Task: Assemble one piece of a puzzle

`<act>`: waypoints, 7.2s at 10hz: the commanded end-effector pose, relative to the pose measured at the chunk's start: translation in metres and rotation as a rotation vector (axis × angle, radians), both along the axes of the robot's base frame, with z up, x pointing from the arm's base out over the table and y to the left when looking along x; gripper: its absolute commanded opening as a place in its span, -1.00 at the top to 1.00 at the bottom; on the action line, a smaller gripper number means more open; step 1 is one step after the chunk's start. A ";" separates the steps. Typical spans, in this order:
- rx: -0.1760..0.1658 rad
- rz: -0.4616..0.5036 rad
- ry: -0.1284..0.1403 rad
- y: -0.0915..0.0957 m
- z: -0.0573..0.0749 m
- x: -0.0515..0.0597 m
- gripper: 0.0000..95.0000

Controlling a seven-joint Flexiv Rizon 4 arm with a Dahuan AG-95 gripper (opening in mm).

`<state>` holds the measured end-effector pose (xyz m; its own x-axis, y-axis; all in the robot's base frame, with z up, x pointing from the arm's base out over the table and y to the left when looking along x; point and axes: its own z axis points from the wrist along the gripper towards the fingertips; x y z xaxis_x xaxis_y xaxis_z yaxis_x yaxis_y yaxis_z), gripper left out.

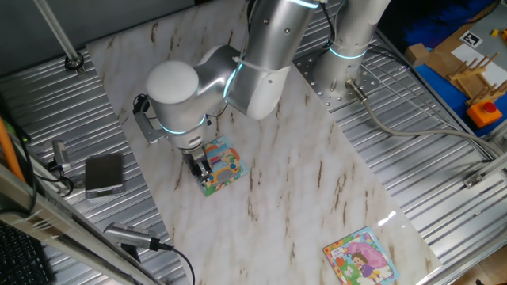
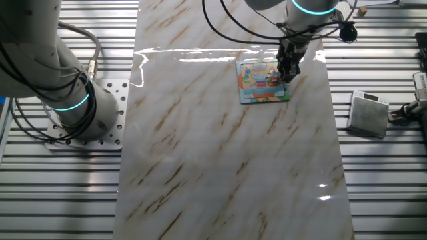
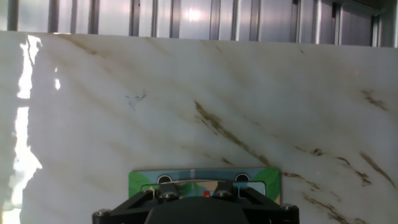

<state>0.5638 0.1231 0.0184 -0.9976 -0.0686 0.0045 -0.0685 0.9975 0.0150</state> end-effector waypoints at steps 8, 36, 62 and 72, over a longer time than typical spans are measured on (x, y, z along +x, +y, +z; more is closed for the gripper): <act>0.001 0.004 -0.001 -0.004 -0.001 -0.001 1.00; 0.007 0.009 -0.005 -0.007 -0.003 -0.004 1.00; 0.023 0.069 0.006 -0.026 0.004 -0.001 1.00; 0.012 0.104 0.004 -0.039 0.004 0.005 1.00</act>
